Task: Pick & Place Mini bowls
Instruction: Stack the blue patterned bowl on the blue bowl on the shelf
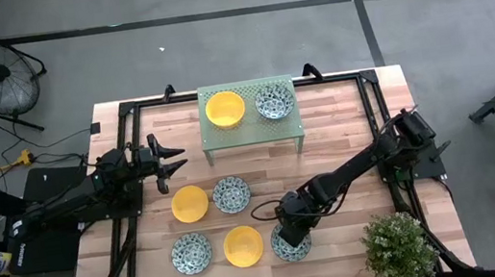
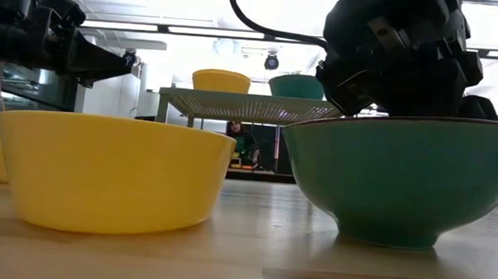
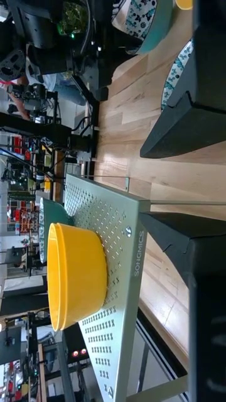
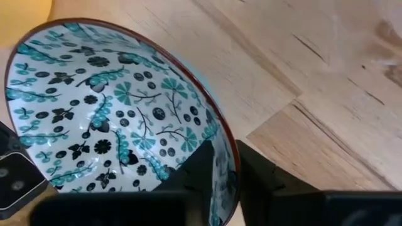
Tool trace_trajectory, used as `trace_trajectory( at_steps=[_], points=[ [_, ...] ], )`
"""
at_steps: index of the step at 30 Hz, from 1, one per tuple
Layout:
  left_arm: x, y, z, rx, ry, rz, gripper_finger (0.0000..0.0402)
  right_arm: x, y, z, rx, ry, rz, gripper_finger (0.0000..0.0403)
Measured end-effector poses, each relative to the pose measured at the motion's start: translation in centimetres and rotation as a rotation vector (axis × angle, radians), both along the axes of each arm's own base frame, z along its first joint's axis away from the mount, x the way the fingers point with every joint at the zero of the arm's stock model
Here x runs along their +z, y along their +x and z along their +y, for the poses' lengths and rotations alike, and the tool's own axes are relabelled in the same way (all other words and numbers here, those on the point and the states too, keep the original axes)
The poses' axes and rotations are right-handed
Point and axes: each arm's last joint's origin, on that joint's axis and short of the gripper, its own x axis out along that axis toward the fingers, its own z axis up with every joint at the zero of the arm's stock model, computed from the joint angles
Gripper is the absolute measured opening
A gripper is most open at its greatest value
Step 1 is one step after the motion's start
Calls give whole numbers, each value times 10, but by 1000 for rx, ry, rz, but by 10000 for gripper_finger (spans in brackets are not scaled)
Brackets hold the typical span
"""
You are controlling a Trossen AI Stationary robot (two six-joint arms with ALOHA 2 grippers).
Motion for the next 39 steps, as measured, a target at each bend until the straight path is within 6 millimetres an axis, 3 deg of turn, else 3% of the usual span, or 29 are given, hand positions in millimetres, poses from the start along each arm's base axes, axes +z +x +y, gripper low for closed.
trace_trajectory(
  at_steps=[5, 15, 25, 39],
  points=[
    [0, 0, 0, 0, 0, 0, 147, 0, 0, 0, 5, 3, -3, 8],
    [0, 0, 0, 0, 0, 0, 147, 6, 1, 0, 25, 3, -42, 7],
    [0, 0, 0, 3, 0, 0, 147, 41, -10, -9, 68, 11, -124, 5],
    [0, 0, 0, 2, 0, 0, 147, 96, -36, -46, 159, -34, -249, 3]
  ],
)
